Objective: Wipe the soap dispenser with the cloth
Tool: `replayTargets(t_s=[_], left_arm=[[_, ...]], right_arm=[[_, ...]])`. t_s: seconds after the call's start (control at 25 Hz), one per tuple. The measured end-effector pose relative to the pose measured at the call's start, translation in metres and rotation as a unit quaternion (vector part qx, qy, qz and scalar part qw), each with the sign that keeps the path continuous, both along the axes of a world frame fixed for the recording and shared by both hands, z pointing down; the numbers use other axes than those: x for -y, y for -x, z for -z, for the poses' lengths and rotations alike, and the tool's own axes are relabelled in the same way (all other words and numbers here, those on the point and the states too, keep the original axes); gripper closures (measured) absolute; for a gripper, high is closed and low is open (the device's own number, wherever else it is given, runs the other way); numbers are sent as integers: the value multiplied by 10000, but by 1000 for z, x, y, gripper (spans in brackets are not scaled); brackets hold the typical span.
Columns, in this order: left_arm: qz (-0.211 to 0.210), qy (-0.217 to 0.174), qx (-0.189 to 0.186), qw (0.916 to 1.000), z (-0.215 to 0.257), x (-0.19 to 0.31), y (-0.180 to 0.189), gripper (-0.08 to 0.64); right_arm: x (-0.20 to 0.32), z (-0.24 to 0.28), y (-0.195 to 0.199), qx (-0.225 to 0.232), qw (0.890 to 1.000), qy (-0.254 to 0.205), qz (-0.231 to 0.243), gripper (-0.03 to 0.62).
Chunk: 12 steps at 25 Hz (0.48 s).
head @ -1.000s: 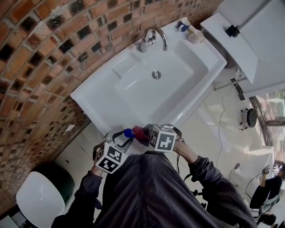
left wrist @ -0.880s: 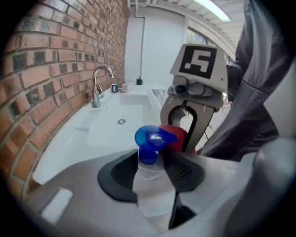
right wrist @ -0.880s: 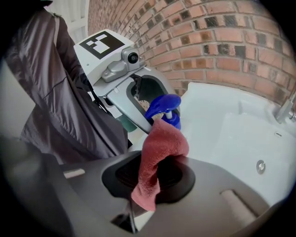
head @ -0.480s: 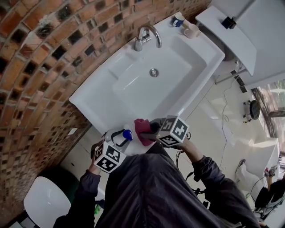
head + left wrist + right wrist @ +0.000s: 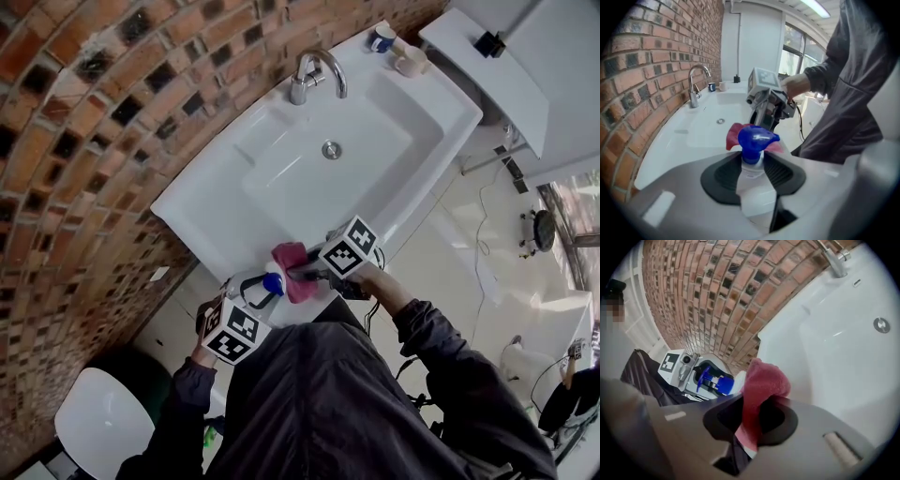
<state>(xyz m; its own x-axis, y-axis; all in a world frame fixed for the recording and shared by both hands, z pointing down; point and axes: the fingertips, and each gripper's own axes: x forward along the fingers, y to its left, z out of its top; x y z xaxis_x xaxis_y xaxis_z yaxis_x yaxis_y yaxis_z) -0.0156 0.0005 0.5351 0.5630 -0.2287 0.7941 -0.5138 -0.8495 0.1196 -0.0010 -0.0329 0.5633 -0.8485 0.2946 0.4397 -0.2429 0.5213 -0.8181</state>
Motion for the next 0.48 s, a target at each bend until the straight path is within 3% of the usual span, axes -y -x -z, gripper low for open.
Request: replayTargets(t_s=[0.16, 0.28, 0.48], left_arm=[[25, 41, -24, 10000, 0, 0, -1, 403], [48, 40, -7, 10000, -1, 0, -1, 403], [62, -43, 20, 10000, -1, -1, -3, 403]], right_arm=[[-6, -39, -3, -748, 9953, -178, 591, 529], [-13, -66, -4, -1377, 9831, -553, 1069, 529], [-13, -61, -13, -1626, 9600, -1390, 1809, 529]])
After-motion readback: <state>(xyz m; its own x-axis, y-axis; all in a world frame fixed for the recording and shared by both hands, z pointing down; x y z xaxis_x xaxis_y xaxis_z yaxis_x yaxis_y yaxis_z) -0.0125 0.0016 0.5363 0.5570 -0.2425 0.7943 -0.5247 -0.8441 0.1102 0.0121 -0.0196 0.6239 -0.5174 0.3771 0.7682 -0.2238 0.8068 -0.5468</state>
